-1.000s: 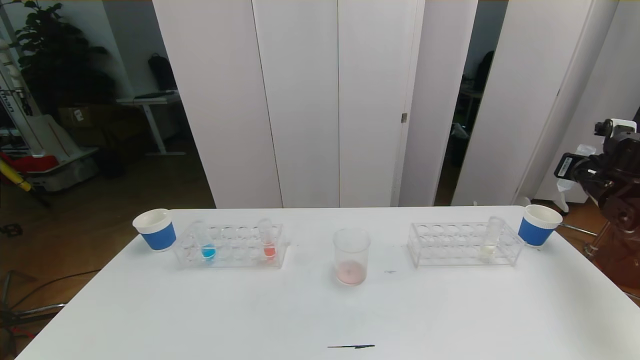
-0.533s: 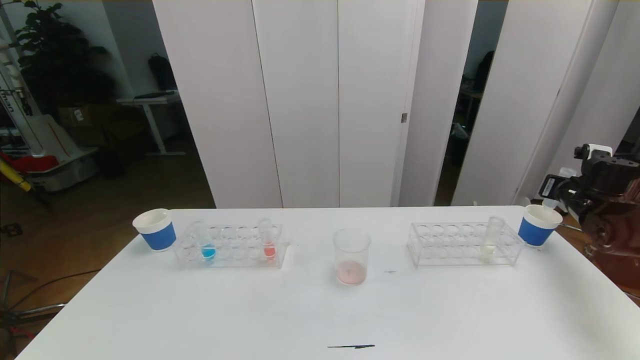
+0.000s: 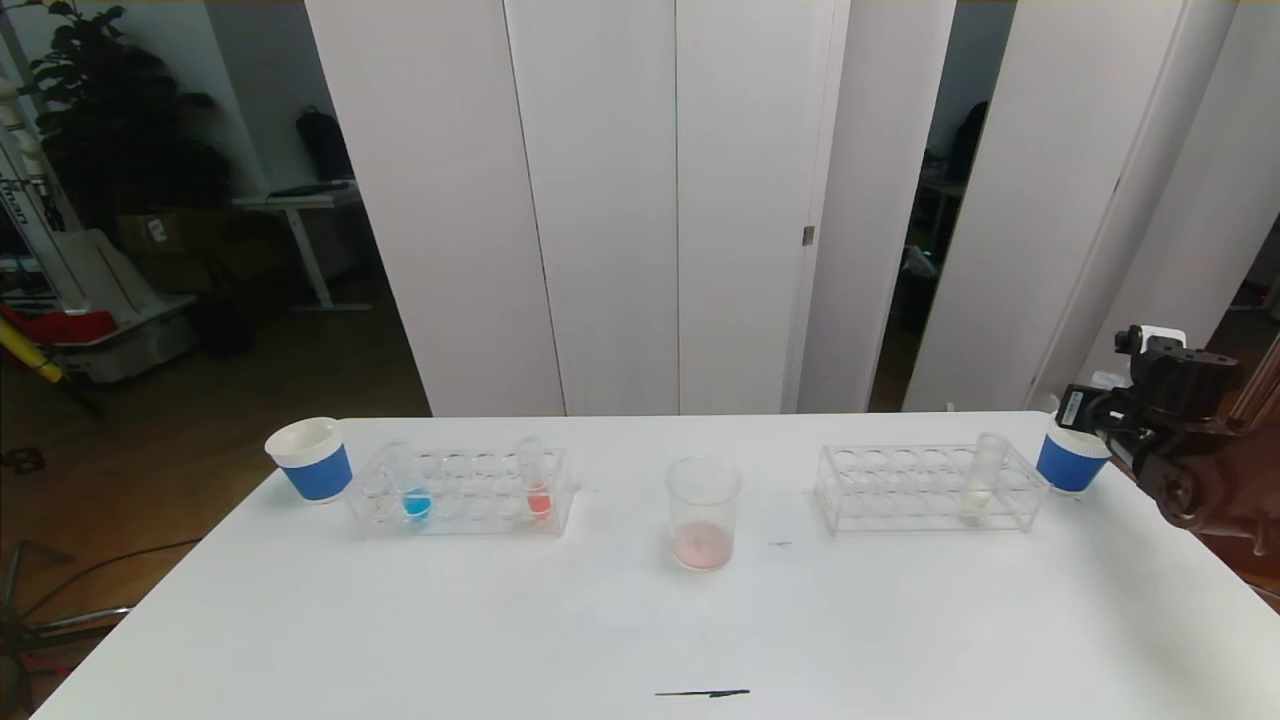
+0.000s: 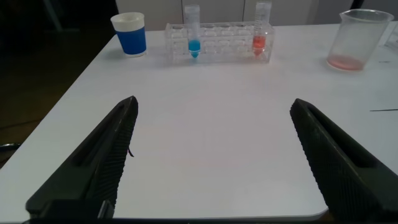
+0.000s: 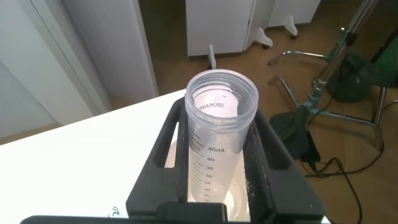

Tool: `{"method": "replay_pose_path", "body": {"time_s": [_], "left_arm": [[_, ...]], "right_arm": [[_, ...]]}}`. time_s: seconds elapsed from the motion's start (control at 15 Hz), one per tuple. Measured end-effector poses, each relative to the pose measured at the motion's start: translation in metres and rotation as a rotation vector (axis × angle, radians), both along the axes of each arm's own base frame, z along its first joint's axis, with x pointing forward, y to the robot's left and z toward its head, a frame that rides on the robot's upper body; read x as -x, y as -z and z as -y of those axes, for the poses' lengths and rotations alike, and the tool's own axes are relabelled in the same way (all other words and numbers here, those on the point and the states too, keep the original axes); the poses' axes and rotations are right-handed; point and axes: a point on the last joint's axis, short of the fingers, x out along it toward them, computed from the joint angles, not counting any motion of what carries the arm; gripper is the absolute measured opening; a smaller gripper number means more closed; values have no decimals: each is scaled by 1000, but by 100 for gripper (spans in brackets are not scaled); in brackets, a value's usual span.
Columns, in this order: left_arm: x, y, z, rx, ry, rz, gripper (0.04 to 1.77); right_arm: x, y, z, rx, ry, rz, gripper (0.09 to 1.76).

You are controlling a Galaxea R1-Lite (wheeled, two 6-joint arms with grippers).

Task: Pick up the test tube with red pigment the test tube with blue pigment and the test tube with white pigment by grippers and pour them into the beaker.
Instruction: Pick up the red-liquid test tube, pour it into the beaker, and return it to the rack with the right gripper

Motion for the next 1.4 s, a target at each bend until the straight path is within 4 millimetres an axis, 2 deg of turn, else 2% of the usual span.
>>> {"method": "replay_pose_path", "body": {"time_s": [0.27,0.33,0.4,0.47,0.53,0.6,0.8,1.0,1.2,1.4], "left_arm": [[0,0,0,0,0,0,175],[0,0,0,0,0,0,175],[0,0,0,0,0,0,175],[0,0,0,0,0,0,175],[0,0,0,0,0,0,175],[0,0,0,0,0,0,175],[0,0,0,0,0,0,175],[0,0,0,0,0,0,175],[0,0,0,0,0,0,175],[0,0,0,0,0,0,175]], "right_arm": [[1,4,0,-7,0,-9,58],[1,4,0,-8,1,-11,66],[1,4,1,-8,3,-12,87],[1,4,1,-8,4,-12,125],[1,4,2,-8,5,-12,155],[2,4,2,-8,6,-12,172],[3,-3,3,-6,6,-3,175],[6,-18,1,15,-6,16,175],[13,-40,-5,32,-43,26,175],[29,-73,-14,27,-91,22,175]]}}
